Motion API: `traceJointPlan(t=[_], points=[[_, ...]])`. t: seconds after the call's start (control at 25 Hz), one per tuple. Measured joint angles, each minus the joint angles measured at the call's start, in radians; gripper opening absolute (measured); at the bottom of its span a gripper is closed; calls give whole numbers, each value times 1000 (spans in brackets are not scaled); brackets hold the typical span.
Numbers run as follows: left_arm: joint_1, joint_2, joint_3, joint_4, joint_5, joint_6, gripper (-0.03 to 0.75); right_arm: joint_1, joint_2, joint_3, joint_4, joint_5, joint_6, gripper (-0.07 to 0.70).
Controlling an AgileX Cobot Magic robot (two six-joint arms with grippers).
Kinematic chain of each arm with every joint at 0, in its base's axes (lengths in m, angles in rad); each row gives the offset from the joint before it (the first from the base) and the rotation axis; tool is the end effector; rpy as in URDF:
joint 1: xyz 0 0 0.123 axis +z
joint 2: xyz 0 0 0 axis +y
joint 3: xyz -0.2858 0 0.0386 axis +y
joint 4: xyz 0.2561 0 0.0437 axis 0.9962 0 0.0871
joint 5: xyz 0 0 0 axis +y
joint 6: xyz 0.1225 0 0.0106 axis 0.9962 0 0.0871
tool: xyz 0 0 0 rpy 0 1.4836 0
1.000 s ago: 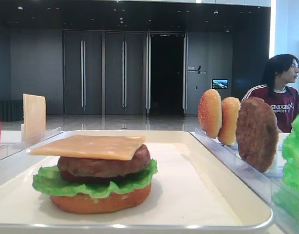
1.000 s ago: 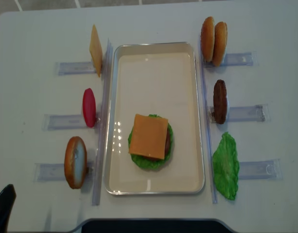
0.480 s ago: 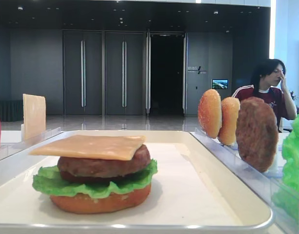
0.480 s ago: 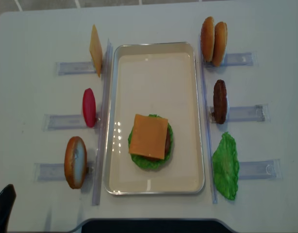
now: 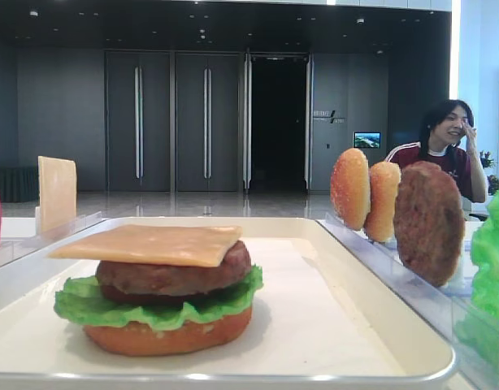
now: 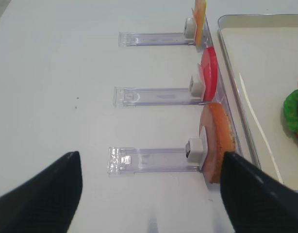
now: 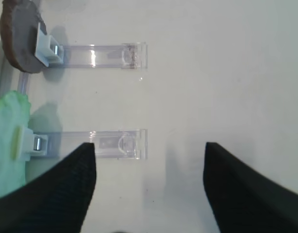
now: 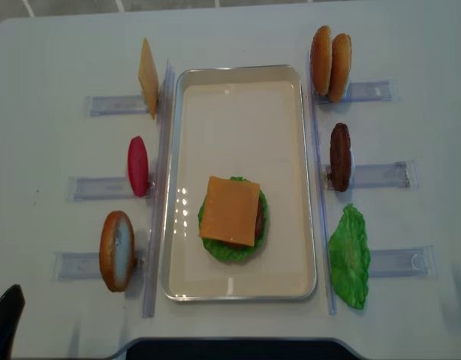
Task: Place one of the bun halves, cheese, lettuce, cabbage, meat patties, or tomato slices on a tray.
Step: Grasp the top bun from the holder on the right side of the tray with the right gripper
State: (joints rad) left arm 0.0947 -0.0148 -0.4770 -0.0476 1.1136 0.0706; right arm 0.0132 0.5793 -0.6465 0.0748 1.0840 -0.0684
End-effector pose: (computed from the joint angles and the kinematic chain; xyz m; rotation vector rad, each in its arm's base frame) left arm 0.0248 -0.0029 0.2542 -0.0219 2.1046 0.0417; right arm 0.1078 0.0095 0.2743 -0.0856 2.4964 0.0742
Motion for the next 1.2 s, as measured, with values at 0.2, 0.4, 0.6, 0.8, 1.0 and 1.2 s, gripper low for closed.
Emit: traceJointPlan(t=[0.2, 0.4, 0.6, 0.8, 1.0, 1.2], points=[[0, 0, 0, 0, 0, 0, 692, 0, 298, -172, 20, -11, -21, 479], [0, -1, 0, 0, 0, 0, 692, 0, 530, -362, 46, -45, -72, 479], [0, -1, 0, 0, -1, 0, 692, 0, 721, -535, 57, -46, -98, 479], [0, -1, 0, 0, -1, 0, 692, 0, 885, -671, 57, -46, -104, 479], [0, -1, 0, 0, -1, 0, 692, 0, 1034, -817, 58, -38, -117, 479], [0, -1, 0, 0, -1, 0, 692, 0, 1163, -970, 60, -1, -124, 479]])
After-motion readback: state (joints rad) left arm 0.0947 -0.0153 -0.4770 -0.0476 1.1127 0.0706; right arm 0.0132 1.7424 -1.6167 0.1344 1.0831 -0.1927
